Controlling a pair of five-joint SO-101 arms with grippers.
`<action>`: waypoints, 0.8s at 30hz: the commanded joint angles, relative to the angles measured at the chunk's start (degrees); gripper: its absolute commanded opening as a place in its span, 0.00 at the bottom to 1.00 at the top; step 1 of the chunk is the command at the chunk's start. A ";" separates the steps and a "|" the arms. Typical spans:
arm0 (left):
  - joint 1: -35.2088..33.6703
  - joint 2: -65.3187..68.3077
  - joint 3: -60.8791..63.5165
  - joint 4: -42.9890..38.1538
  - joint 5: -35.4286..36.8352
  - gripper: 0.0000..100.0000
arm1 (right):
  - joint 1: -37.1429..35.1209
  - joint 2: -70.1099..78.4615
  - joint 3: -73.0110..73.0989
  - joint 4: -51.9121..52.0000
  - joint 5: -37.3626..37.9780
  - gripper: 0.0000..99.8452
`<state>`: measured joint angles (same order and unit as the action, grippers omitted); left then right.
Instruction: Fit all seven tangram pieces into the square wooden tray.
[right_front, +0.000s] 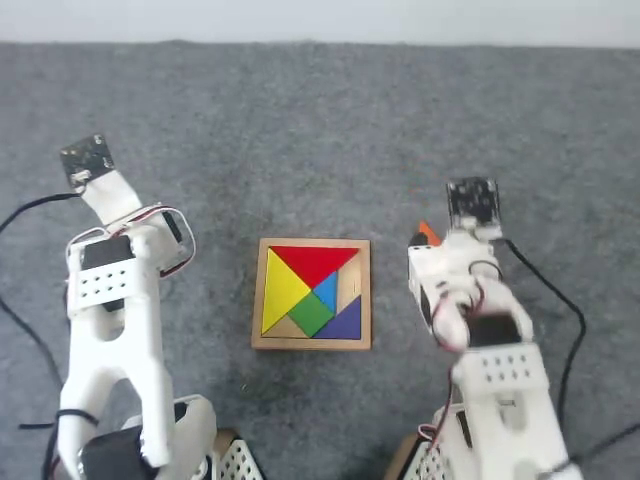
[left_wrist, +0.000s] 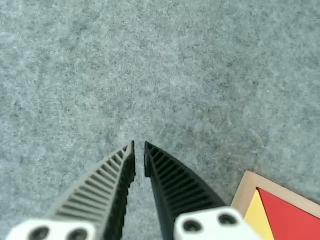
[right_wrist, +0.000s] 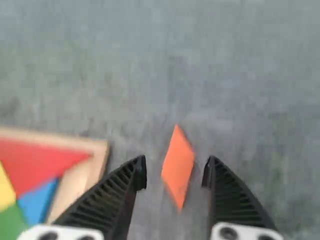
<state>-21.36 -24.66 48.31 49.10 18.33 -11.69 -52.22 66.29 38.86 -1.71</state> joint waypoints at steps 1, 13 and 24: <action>0.09 -1.85 -0.31 -1.05 -0.62 0.03 | -0.57 13.67 -11.16 4.18 -1.85 0.18; 0.09 -1.85 -0.31 -1.05 -0.62 0.03 | 0.75 51.74 -35.34 7.78 -6.42 0.29; 0.00 -2.11 -0.31 -1.05 -0.62 0.03 | 2.51 65.45 -48.35 12.26 -6.33 0.13</action>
<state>-21.36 -24.66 48.31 49.10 18.33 -10.20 12.04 23.30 49.23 -7.43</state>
